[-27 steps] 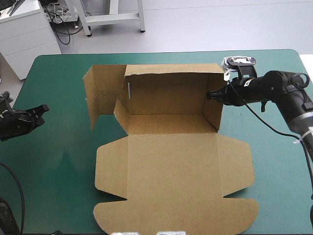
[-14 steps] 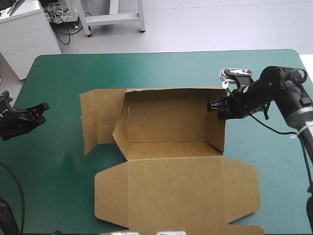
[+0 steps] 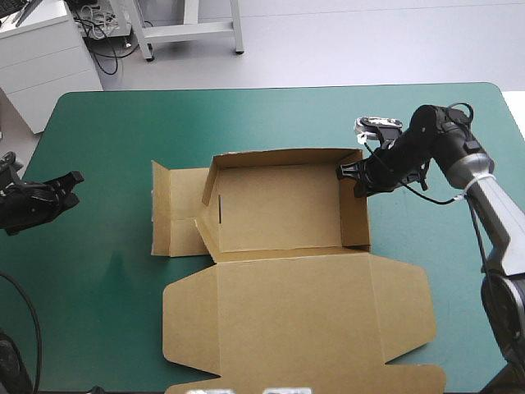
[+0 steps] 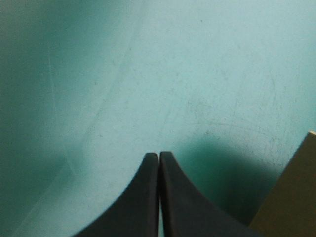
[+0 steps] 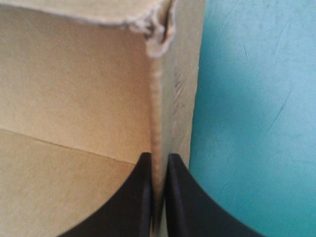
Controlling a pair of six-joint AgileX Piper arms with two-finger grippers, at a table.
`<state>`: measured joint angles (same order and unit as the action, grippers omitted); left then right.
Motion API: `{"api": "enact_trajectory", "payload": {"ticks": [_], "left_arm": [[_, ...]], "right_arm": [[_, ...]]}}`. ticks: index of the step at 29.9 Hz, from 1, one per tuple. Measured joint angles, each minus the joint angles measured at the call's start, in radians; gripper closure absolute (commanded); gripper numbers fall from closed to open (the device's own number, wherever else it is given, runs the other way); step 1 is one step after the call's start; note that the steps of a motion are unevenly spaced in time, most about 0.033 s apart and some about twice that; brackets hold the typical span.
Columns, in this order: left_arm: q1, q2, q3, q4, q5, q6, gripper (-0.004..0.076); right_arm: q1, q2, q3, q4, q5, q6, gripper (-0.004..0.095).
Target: Fold the box
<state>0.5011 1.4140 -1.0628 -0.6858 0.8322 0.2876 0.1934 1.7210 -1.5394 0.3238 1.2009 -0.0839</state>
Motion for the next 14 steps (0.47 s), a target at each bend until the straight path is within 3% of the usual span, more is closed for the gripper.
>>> {"api": "enact_trajectory", "payload": {"ticks": [14], "left_arm": [[0.000,0.000,0.000,0.000,-0.008,0.004,0.0747]], "right_arm": [[0.001,0.159,-0.153,-0.055,0.013,-0.051,0.0897]]}}
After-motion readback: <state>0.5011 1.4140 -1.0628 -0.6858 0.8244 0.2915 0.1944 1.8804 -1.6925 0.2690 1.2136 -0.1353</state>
